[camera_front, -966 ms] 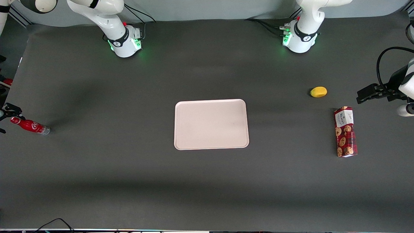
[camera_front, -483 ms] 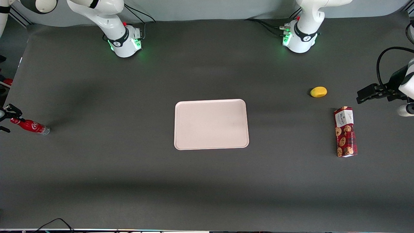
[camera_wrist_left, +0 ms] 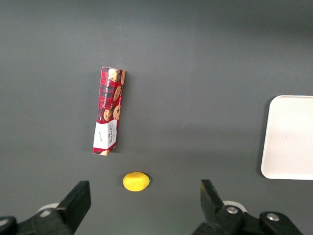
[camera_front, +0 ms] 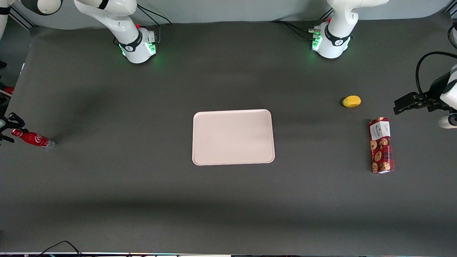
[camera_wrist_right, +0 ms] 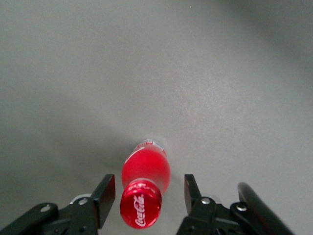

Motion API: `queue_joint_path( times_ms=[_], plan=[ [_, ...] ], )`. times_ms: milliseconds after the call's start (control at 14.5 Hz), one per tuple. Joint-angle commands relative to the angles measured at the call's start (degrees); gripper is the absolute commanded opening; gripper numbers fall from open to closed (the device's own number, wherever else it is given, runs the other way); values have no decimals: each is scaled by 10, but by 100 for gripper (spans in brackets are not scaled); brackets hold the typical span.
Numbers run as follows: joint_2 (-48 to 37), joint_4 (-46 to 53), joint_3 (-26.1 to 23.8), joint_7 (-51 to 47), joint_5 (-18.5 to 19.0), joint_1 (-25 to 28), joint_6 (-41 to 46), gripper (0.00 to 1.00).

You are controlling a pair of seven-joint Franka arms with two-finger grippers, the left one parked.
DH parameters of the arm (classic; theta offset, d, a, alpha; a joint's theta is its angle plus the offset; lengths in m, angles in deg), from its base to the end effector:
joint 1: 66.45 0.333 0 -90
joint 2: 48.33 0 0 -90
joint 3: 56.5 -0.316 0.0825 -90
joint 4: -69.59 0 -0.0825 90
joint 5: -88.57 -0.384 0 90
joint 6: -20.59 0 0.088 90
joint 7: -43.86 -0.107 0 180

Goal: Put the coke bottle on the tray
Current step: 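Lower the open right gripper around the bottle and close it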

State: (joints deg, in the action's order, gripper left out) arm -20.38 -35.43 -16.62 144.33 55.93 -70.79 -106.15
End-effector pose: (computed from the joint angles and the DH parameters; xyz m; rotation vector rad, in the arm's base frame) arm 0.4955 -0.4081 0.3198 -2.9314 -1.0771 -0.2477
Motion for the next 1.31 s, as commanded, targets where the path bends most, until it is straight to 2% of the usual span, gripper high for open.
queue_joint_path(
  times_ms=[0, 207, 345, 552, 621, 966, 1241],
  plan=[
    [-8, -10, 6, 24, -21, 2, 5, 62],
    [-9, -9, 8, 24, -21, 7, 6, 60],
    [-11, -9, 9, 21, -21, 10, 6, 65],
    [-13, -6, 9, 17, -20, 17, 6, 65],
    [-13, -6, 10, 20, -20, 17, 6, 61],
    [-14, -5, 10, 22, -20, 18, 6, 25],
    [-21, -5, 10, 15, -18, 21, 7, 10]
  ],
)
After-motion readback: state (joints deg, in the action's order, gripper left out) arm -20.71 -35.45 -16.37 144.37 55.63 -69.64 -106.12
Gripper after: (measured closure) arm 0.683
